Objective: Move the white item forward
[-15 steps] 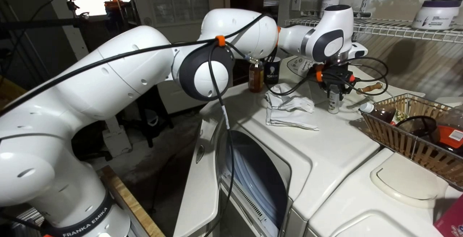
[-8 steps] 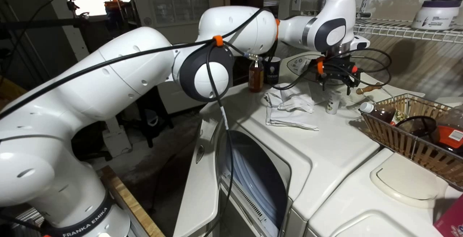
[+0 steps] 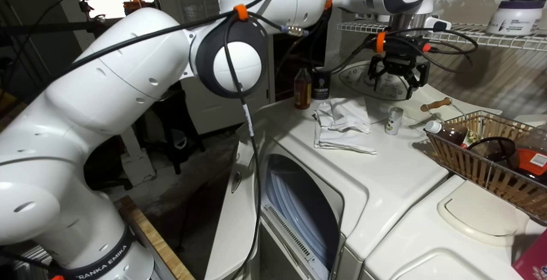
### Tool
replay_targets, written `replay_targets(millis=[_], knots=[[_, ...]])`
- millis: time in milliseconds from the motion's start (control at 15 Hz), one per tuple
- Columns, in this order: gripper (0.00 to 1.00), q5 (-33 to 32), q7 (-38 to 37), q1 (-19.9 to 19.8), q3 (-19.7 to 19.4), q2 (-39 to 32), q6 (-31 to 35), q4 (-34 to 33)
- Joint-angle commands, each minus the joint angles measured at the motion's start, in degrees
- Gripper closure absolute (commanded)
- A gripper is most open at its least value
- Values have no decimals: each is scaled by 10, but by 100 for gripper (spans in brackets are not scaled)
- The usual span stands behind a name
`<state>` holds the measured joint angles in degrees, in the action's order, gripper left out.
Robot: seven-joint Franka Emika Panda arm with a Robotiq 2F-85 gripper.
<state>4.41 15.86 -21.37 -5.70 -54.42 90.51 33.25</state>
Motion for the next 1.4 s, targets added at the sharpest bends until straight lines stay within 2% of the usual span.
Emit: replay_targets(millis=[0,200,400,1000,1200,1333], knots=[[0,33,-27,-24,10,63,-51,63],[0,60,-49,-42,10,103,-43,105],[0,84,-29,-57,12,152,-21,168],[0,50,14,-48,-11,317,37,376],[0,48,47,-50,-9,375,32,447],[0,54,111,-56,-3,416,35,496]])
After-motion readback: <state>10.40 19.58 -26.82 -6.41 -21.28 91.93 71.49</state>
